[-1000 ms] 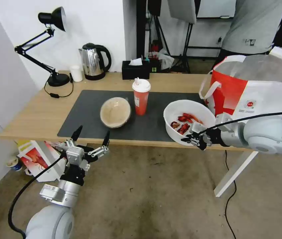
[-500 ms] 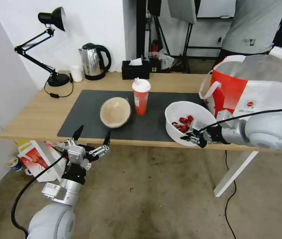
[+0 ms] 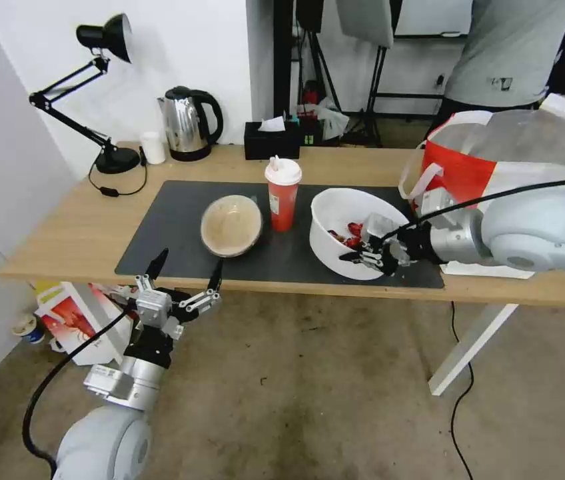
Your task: Pick up the trash from the table and place it into the takeout bag.
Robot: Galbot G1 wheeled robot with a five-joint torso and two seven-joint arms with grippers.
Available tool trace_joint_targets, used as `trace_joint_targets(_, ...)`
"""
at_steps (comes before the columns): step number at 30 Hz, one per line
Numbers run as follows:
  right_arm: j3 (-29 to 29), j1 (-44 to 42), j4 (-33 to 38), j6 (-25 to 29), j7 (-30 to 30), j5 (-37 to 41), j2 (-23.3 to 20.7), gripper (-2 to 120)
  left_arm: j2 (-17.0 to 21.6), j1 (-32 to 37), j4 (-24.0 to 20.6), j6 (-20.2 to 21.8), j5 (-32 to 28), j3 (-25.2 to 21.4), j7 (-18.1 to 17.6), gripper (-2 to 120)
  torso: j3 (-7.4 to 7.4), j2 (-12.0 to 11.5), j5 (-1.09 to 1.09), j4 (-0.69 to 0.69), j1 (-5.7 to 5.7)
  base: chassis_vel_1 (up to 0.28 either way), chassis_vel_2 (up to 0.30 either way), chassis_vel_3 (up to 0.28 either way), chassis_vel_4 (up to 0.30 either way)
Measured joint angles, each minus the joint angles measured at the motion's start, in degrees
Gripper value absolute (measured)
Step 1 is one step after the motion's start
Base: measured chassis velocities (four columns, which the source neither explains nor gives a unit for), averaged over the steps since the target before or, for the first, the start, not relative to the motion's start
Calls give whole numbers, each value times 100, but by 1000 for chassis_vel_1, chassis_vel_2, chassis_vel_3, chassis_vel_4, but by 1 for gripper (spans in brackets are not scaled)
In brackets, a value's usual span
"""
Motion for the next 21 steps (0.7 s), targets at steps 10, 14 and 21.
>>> trace_joint_targets(10,9,353,82,42,-218,41,-96,0,53,-35,1,-2,-13,9,1,100,0,0,0,0,0,0,0,0,0)
trace_joint_targets(14,-134,633,140,42,-344,41,-122,0,42,-42,0,-2,1,35,6,100,0,0,1,-1,0,0,0,0,0)
trace_joint_targets(21,-298,988,177,49,-475,37,-154,0,38,-23,-31,-21,17,25,11,100,0,0,1,0,0,0,0,0,0)
